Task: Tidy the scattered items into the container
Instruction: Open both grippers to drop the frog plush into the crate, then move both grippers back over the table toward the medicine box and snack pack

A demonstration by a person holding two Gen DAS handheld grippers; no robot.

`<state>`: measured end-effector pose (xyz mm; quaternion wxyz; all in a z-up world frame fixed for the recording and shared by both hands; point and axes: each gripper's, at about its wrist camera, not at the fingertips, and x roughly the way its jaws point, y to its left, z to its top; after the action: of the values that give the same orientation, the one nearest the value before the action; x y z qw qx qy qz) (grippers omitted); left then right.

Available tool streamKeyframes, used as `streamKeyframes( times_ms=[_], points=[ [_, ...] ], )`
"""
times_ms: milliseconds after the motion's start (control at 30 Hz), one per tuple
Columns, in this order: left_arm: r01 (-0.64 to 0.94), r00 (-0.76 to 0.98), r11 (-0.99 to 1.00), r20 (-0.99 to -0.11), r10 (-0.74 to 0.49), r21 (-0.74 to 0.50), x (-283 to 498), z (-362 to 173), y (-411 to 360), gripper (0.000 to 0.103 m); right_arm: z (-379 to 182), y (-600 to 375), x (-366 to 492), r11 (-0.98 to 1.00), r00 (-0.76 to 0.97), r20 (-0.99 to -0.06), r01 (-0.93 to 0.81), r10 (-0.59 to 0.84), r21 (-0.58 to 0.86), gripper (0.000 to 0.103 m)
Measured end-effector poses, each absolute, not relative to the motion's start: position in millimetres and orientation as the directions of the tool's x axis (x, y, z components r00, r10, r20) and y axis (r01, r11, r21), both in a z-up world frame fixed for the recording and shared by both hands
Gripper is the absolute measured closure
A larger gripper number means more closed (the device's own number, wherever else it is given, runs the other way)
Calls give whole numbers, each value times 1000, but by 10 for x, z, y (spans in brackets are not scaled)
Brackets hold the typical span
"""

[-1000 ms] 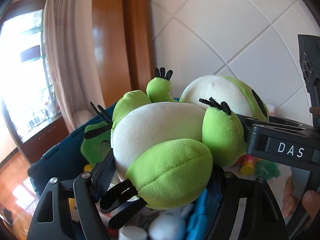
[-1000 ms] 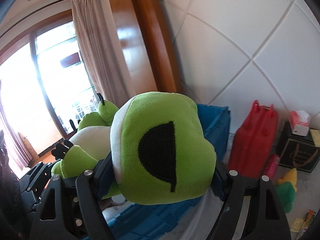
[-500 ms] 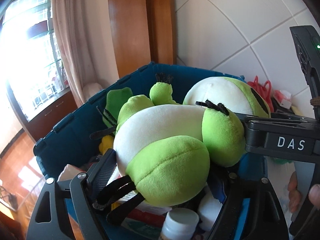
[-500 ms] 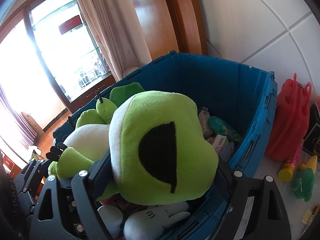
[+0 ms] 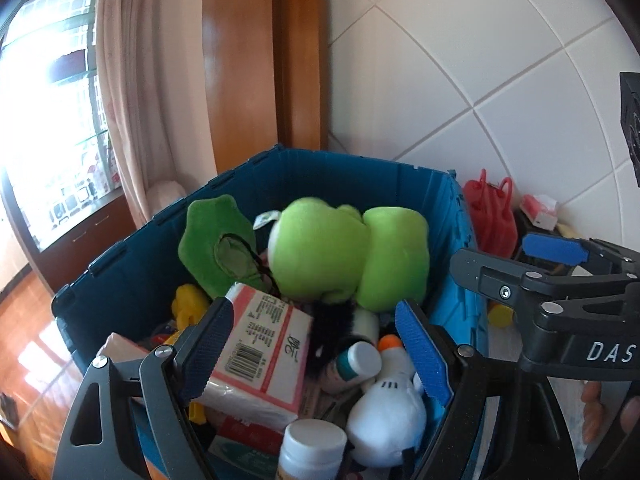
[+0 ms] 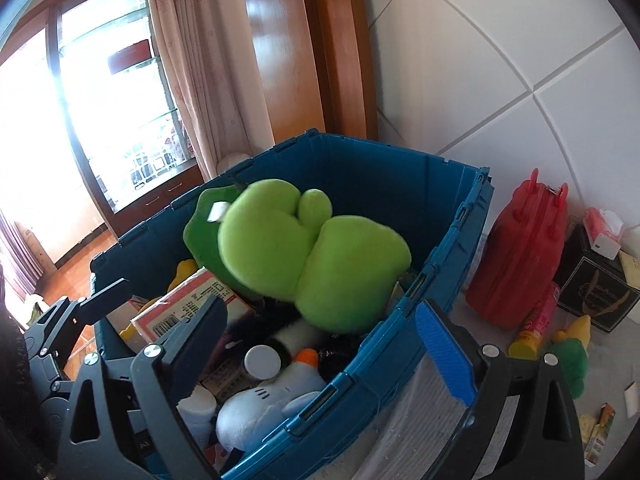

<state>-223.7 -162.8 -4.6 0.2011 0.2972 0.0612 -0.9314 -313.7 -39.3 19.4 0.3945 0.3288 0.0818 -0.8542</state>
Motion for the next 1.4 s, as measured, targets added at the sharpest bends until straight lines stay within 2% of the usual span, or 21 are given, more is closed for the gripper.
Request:
streamKeyframes(
  times_ms=[67, 933, 1167, 1400],
  points=[
    [412, -741, -911, -580, -338, 4, -2217, -67, -1628, 19, 215, -354, -3073, -681, -488, -618, 725, -616, 106, 1],
    [401, -755, -916, -564, -335, 7, -2073, -42, -1530, 19, 233, -144, -2865, -704, -525, -609, 706, -594, 77, 0],
    [349, -790, -937, -532, -304, 17, -2120, 75, -1067, 19, 324, 345, -2777, -751, -594, -564, 656, -573, 72, 0],
    [252, -830, -968, -512, -224, 15, -2394, 131, -307, 19, 417, 1262, -2823, -851, -711, -520, 523, -472, 57, 0]
  ],
)
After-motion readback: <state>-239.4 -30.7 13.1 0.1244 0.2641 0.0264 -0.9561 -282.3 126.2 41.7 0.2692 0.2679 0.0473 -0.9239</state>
